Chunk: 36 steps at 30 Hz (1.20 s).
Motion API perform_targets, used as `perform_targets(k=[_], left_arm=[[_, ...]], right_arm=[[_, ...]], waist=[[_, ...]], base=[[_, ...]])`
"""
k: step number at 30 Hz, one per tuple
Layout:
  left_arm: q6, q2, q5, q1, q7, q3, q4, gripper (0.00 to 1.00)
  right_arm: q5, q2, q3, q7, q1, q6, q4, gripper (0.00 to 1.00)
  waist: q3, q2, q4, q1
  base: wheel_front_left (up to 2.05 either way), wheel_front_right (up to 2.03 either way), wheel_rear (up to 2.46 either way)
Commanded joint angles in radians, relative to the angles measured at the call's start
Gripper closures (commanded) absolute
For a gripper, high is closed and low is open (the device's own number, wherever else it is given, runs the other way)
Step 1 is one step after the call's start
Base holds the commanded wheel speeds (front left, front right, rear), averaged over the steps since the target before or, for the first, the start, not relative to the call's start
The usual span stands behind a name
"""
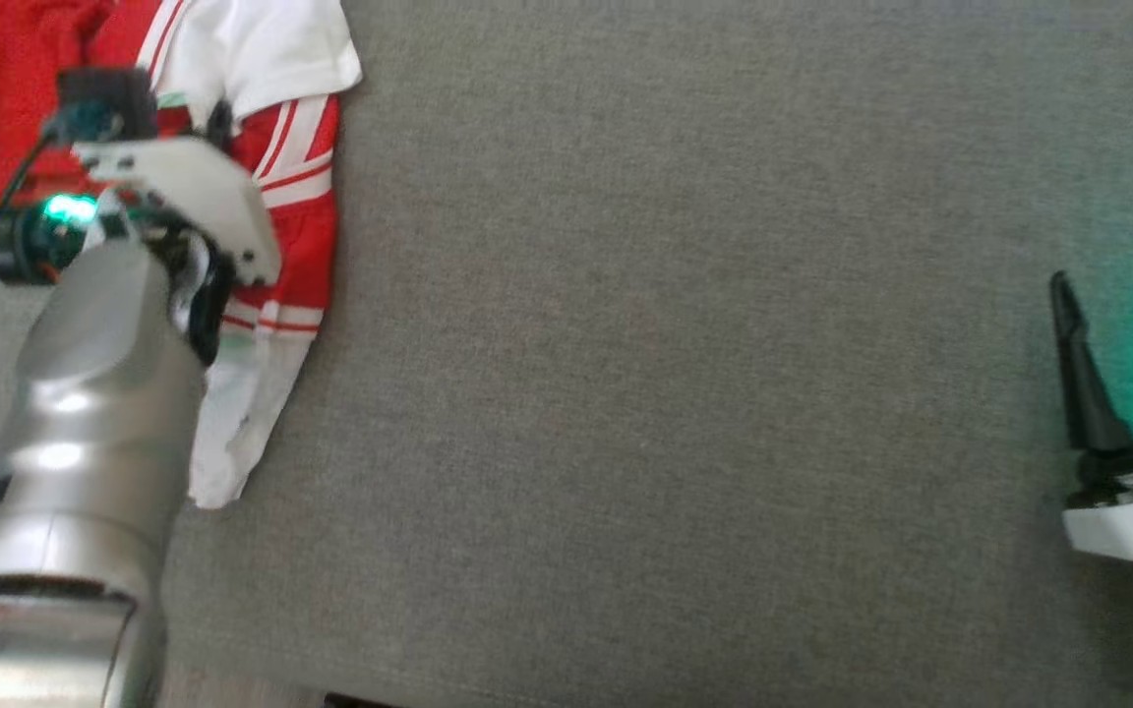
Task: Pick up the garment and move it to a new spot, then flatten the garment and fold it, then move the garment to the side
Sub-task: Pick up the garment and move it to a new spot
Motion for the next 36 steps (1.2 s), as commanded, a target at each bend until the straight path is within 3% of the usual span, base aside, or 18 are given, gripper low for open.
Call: perform_targets(k=[1, 9, 17, 26, 36], left_arm=[[-0.005, 0.082, -0.014, 0.039, -0.058, -0.003, -0.026, 1.0], [-0.006, 0.205, -0.037, 0.033, -0.288, -0.068, -0.107, 1.0], [-0.006, 0.249, -0.036, 0.027, -0.327, -0.162, -0.25, 1.0], [-0.006, 0.238, -0.091, 0.105, -0.24, -0.245, -0.492, 1.0], [-0.004, 0.166, -0.12, 0.195, -0.219, -0.308, -0.642, 1.0]], right_arm=[[-0.002, 0.008, 0.025, -0.005, -0.008, 0.007, -0.02, 0.0], [0.002, 0.119, 0.028, -0.005, 0.009, 0.007, 0.024, 0.0], [-0.002, 0.227, 0.031, -0.005, 0.072, 0.007, 0.052, 0.0], [-0.006, 0.293, 0.042, -0.005, 0.128, 0.007, 0.054, 0.0], [0.0, 0.321, 0.038, -0.005, 0.143, 0.007, 0.046, 0.0]], waist=[[-0.032, 0.0001, -0.021, 0.0], [-0.187, 0.0001, -0.095, 0.0], [-0.375, 0.0001, -0.21, 0.0], [-0.505, 0.0001, -0.37, 0.0], [-0.503, 0.0001, -0.483, 0.0]], base=[[0.0, 0.0, 0.0], [0.0, 0.0, 0.0], [0.0, 0.0, 0.0], [0.0, 0.0, 0.0], [0.0, 0.0, 0.0]])
